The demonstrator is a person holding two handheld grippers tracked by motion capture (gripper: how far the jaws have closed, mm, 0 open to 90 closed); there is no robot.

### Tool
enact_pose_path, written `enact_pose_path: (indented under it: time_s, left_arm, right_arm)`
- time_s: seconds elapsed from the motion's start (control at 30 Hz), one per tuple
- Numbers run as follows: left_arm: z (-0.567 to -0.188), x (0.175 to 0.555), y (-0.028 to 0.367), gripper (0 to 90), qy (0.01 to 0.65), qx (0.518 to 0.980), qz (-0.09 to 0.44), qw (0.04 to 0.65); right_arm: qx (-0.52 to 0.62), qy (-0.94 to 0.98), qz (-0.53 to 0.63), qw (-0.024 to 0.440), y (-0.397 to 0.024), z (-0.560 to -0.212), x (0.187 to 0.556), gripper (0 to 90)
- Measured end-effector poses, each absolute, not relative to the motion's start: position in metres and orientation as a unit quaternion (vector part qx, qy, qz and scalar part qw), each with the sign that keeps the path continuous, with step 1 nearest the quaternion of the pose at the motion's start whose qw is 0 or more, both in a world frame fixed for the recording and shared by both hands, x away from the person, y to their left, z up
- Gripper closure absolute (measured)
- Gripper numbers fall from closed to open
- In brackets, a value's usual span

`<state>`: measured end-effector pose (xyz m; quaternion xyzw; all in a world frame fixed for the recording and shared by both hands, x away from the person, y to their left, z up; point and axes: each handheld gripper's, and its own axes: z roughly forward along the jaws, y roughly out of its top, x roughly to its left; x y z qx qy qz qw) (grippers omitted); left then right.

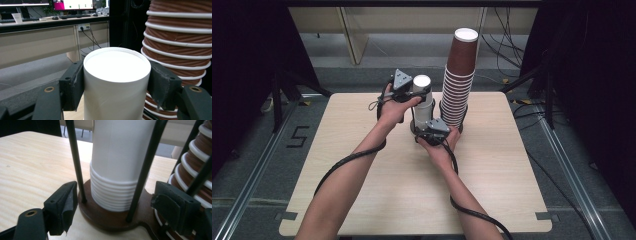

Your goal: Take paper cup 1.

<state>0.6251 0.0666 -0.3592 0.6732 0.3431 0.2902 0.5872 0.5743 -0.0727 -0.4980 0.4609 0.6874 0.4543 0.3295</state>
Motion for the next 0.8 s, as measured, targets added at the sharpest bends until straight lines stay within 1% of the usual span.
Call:
enact_pose_path:
  time_s: [0.17,0.27,0.33,0.43,0.57,0.7,0.73,0.8]
  left_arm:
    - [-0.350,0.615,0.076,34.2,0.345,0.661,0.291,0.599]
    - [-0.349,0.611,0.080,34.2,0.347,0.660,0.292,0.599]
    - [-0.348,0.607,0.082,34.2,0.346,0.659,0.294,0.599]
    - [-0.346,0.601,0.086,34.2,0.345,0.659,0.295,0.600]
    - [-0.347,0.593,0.091,34.3,0.347,0.658,0.287,0.603]
    - [-0.349,0.586,0.101,34.2,0.347,0.659,0.291,0.600]
    - [-0.350,0.584,0.104,34.3,0.348,0.658,0.292,0.600]
    - [-0.351,0.580,0.109,34.2,0.351,0.658,0.294,0.598]
  right_arm:
    - [0.450,0.694,0.454,0.331,-0.083,-0.493,0.565,22.1]
    - [0.452,0.695,0.454,0.326,-0.084,-0.491,0.561,22.5]
    - [0.433,0.704,0.451,0.336,-0.088,-0.489,0.561,22.8]
    - [0.441,0.702,0.449,0.332,-0.093,-0.485,0.556,22.9]
    - [0.436,0.701,0.452,0.338,-0.100,-0.481,0.553,23.4]
    - [0.439,0.704,0.450,0.329,-0.105,-0.478,0.547,23.7]
    - [0.434,0.701,0.452,0.339,-0.108,-0.478,0.545,23.7]
    - [0.429,0.705,0.451,0.341,-0.110,-0.477,0.545,23.7]
